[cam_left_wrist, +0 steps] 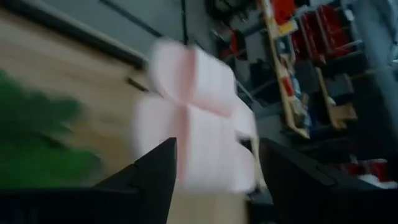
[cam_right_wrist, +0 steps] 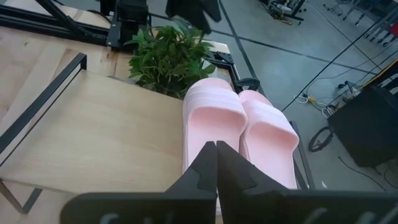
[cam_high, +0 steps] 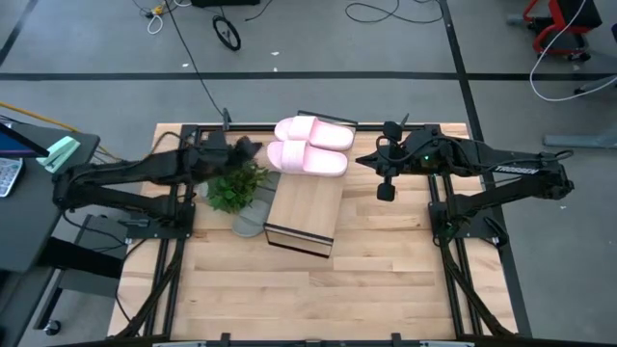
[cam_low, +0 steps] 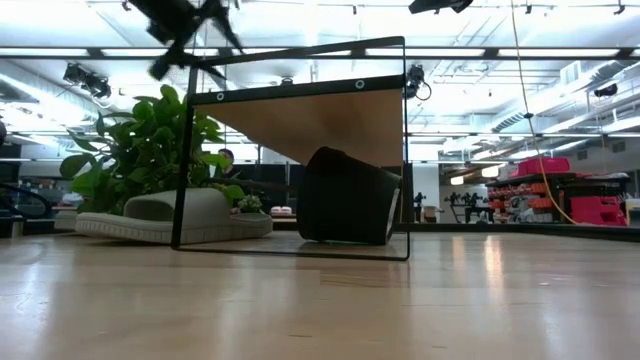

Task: Pick and place slides into the shelf
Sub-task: Put the left gray slide on the shelf

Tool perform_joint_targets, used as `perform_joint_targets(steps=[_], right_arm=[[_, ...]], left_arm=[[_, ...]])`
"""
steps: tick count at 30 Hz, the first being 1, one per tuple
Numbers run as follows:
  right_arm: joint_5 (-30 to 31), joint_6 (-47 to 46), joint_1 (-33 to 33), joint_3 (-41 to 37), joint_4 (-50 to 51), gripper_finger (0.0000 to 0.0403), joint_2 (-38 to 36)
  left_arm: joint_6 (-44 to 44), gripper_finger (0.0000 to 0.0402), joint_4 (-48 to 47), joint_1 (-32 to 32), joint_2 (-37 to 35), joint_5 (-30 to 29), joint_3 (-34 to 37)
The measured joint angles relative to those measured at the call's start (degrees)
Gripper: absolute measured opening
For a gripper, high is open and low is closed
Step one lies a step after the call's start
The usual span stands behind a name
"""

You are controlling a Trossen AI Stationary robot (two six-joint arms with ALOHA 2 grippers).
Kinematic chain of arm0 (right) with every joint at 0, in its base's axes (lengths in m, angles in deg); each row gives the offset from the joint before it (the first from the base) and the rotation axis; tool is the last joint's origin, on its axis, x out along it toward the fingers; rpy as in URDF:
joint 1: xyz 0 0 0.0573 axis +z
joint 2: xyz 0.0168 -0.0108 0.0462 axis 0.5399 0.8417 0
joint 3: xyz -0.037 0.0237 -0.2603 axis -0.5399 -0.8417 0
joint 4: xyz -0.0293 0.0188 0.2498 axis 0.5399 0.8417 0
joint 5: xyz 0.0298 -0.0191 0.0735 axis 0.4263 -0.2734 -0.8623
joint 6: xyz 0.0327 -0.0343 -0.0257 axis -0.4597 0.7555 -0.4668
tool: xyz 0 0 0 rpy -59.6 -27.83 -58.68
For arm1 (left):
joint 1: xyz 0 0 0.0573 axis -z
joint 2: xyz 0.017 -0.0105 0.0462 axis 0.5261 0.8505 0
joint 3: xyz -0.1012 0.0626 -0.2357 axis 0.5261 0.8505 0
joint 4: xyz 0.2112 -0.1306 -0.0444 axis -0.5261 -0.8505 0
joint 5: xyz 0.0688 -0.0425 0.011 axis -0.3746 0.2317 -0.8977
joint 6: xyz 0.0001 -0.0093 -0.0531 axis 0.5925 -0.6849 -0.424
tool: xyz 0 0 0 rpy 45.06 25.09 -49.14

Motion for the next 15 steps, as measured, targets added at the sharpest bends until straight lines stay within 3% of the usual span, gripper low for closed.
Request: perform_joint_targets(steps=[7,15], right_arm=[[-3.3,-4.7,-3.1,0.0,-2.5,0.0,0.0],[-9.4,-12.2,-8.1,0.0,-9.5,0.0,0.1]], left_arm=[[14.5,0.0191,-3.4,-7.7,-7.3,3.6,-0.7],[36.2,0.0152,-11.4,-14.8,-3.8,13.9,-11.5]])
